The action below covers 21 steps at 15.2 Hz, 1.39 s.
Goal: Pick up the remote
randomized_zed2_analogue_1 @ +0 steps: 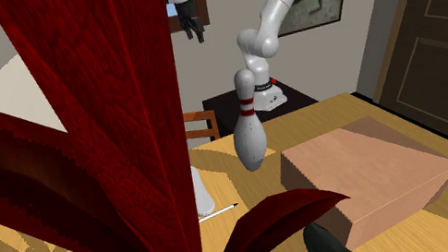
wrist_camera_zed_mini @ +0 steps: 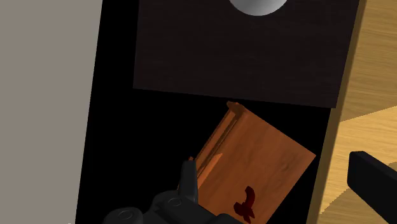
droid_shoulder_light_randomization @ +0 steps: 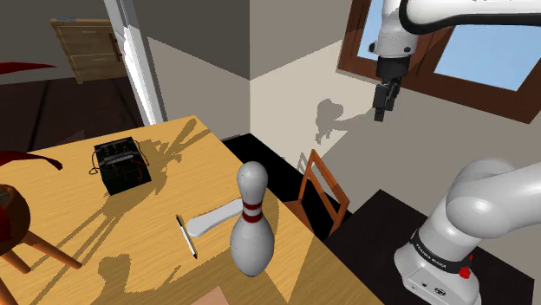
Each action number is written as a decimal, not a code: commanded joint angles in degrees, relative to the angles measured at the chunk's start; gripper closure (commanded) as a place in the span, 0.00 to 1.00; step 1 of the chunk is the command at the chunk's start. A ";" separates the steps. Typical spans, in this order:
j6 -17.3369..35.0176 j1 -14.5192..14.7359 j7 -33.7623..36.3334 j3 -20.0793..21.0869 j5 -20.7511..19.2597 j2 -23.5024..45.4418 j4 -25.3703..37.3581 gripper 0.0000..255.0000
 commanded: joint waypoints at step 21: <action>30.67 11.91 -16.34 3.14 3.89 32.82 5.37 0.00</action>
